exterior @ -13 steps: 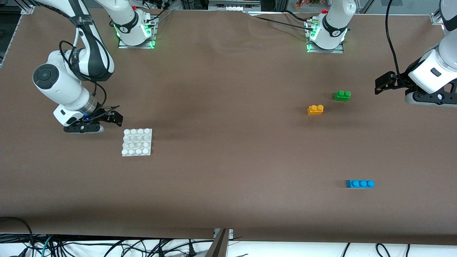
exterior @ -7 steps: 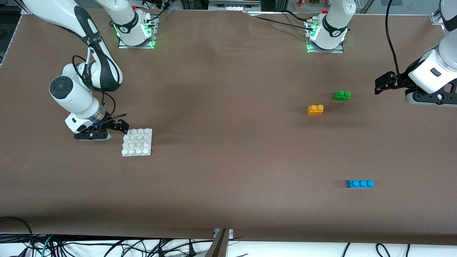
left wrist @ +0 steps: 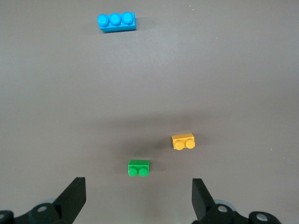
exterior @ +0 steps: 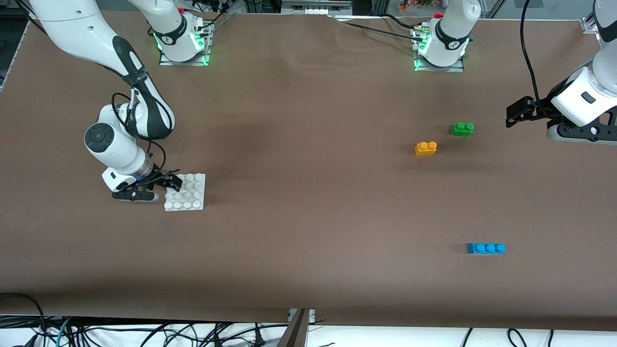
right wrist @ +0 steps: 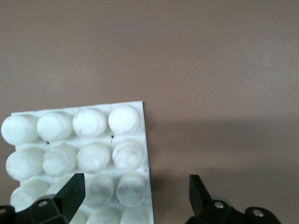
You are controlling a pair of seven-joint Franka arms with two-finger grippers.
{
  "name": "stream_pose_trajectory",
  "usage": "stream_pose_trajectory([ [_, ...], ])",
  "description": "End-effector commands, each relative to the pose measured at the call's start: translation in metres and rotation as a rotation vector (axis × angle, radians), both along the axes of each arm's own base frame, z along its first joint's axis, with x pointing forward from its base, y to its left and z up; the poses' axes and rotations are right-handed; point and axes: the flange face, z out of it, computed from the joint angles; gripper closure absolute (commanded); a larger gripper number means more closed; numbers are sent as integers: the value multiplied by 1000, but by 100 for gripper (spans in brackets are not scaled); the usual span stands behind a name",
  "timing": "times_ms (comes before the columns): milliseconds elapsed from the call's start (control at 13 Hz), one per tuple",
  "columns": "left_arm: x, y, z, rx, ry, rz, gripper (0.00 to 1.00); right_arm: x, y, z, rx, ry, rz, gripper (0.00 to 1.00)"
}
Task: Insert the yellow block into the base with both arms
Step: 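Close the right gripper on the white base plate's edge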
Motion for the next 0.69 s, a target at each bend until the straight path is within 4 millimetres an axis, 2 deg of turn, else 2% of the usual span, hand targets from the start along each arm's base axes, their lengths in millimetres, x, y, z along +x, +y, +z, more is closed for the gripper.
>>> stream_pose_trajectory([
  [0,1,-2,5,-17,6,10,0,11,7,0,17,-18,-22,1],
  [307,1,-2,5,-17,6,10,0,13,14,-21,20,-32,-7,1],
  [460,1,-2,5,-17,6,10,0,13,13,-24,20,-34,0,2],
  [613,1,-2,5,-17,6,10,0,12,12,-25,19,-31,2,9],
])
